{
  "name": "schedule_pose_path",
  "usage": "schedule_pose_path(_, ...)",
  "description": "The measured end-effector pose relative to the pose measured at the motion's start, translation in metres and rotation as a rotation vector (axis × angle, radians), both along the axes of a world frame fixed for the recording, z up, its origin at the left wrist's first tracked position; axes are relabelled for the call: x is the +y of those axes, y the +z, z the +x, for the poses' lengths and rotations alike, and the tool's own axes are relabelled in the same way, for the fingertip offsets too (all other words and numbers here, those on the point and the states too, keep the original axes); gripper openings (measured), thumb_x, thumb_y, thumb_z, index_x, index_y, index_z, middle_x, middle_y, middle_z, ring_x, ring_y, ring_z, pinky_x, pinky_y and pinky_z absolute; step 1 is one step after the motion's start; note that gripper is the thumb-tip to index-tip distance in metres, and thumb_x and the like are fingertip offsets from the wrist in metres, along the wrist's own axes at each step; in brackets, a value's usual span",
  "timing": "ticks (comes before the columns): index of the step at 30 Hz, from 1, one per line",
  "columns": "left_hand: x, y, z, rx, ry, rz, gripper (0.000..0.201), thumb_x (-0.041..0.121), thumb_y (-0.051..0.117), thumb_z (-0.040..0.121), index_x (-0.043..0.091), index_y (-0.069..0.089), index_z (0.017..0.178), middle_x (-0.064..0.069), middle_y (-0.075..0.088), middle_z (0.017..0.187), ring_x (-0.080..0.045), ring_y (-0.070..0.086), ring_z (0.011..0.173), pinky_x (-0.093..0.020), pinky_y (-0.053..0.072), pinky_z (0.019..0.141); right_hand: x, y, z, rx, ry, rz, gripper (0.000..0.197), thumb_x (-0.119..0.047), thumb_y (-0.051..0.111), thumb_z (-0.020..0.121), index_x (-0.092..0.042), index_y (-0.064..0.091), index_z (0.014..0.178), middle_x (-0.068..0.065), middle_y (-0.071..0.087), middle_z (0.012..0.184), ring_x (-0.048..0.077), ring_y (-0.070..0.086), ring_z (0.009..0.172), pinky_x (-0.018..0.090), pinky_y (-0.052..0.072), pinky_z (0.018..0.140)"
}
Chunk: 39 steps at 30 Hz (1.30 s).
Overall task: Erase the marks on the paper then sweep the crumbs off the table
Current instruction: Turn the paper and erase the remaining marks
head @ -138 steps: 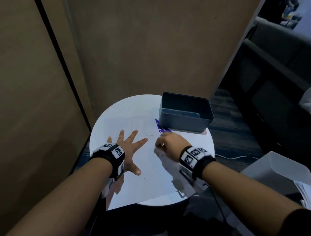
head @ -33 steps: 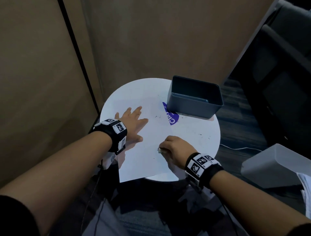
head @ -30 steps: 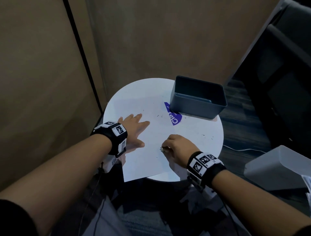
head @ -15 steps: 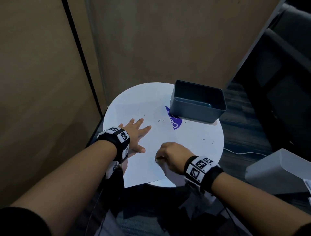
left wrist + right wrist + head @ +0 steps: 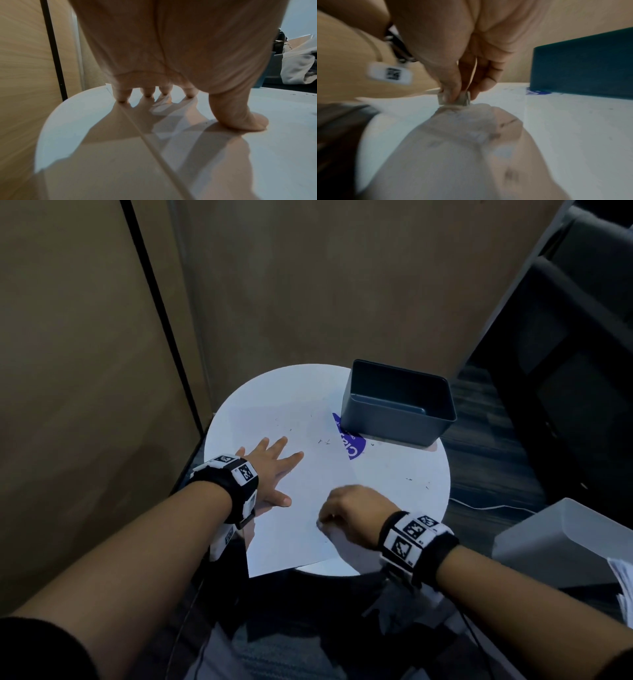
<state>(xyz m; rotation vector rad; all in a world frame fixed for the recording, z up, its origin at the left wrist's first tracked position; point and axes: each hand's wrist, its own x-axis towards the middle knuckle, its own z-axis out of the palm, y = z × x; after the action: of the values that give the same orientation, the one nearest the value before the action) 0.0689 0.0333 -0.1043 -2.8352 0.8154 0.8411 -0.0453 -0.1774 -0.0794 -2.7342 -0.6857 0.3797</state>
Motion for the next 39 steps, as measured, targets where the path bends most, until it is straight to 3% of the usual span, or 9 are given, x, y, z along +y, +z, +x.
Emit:
schedule_pose_path(4,-0.003,0.003,-0.003,-0.007,-0.003,0.017,0.104,0.068,0.062,0.082,0.045,-0.01,0.154,0.002,-0.022,0.164,-0.032,-0.012,0.151,-0.064,0.009,0.116,0.001,0.0,0.023,-0.092,-0.089,-0.03,0.018,-0.022,0.06,0.091,-0.016,0.072,0.102,0.004,0.066,0.103,0.027,0.061,0.098,0.036,0.049,0.081)
schedule_pose_path(12,-0.002,0.0,-0.001,0.006,-0.036,0.034,0.105,0.072,0.061,0.08,0.046,-0.011,0.153,0.003,-0.023,0.163,-0.032,-0.013,0.151,-0.064,0.01,0.116,-0.009,-0.016,-0.051,0.043,0.048,0.071,0.017,-0.016,0.056,0.083,-0.016,0.071,0.091,0.003,0.068,0.094,0.028,0.06,0.086,0.037,0.052,0.072)
schedule_pose_path(17,-0.003,0.002,0.001,0.012,-0.037,0.027,0.106,0.071,0.061,0.08,0.046,-0.012,0.153,0.003,-0.024,0.163,-0.032,-0.014,0.151,-0.065,0.01,0.116,-0.023,-0.005,-0.003,-0.121,-0.138,0.077,0.014,-0.022,0.061,0.09,-0.014,0.068,0.099,0.005,0.064,0.099,0.028,0.059,0.094,0.039,0.051,0.079)
schedule_pose_path(21,-0.002,0.003,-0.002,0.006,-0.038,0.026,0.105,0.071,0.061,0.081,0.045,-0.01,0.154,0.002,-0.022,0.163,-0.032,-0.013,0.151,-0.064,0.01,0.115,-0.021,-0.017,-0.007,-0.074,-0.129,0.021,0.015,-0.013,0.057,0.086,-0.014,0.069,0.095,0.006,0.065,0.096,0.03,0.059,0.093,0.04,0.05,0.077)
schedule_pose_path(26,-0.001,-0.004,0.0,0.0,-0.058,0.021,0.108,0.078,0.058,0.077,0.045,-0.011,0.154,0.002,-0.022,0.164,-0.033,-0.012,0.151,-0.066,0.011,0.115,-0.031,-0.027,-0.05,-0.029,-0.056,0.066,0.038,-0.034,0.035,0.081,-0.02,0.07,0.087,-0.001,0.067,0.09,0.025,0.06,0.082,0.034,0.051,0.067)
schedule_pose_path(30,-0.001,-0.007,-0.002,-0.002,-0.053,-0.004,0.108,0.076,0.06,0.077,0.046,-0.01,0.153,0.003,-0.022,0.164,-0.032,-0.012,0.151,-0.065,0.011,0.115,-0.044,-0.025,-0.055,0.02,-0.073,0.059,0.024,-0.033,0.047,0.086,-0.023,0.067,0.094,-0.005,0.064,0.096,0.02,0.059,0.09,0.034,0.051,0.074)
schedule_pose_path(34,-0.001,0.001,-0.008,0.044,0.016,-0.115,0.108,0.076,0.059,0.068,0.042,0.008,0.156,0.002,-0.009,0.166,-0.026,-0.002,0.152,-0.059,0.014,0.118,-0.068,-0.03,-0.038,-0.144,-0.388,0.088,0.008,-0.024,0.06,0.091,-0.021,0.061,0.099,-0.006,0.061,0.098,0.016,0.055,0.092,0.031,0.049,0.08)
schedule_pose_path(37,0.007,0.01,0.007,-0.036,0.222,-0.323,0.066,0.053,0.06,0.087,0.035,0.041,0.148,-0.001,0.014,0.163,-0.023,0.023,0.148,-0.038,0.025,0.117,-0.076,-0.03,-0.022,-0.143,-0.515,-0.029,0.012,-0.019,0.061,0.086,-0.026,0.059,0.096,-0.01,0.059,0.096,0.013,0.055,0.092,0.03,0.051,0.079)
schedule_pose_path(39,0.015,0.013,0.016,-0.189,0.334,-0.363,0.042,0.039,0.057,0.097,0.029,0.056,0.138,-0.005,0.03,0.157,-0.024,0.035,0.142,-0.034,0.029,0.114,-0.074,-0.028,-0.018,-0.133,-0.533,-0.07,0.012,-0.02,0.06,0.086,-0.026,0.062,0.096,-0.009,0.06,0.095,0.014,0.058,0.09,0.031,0.052,0.077)
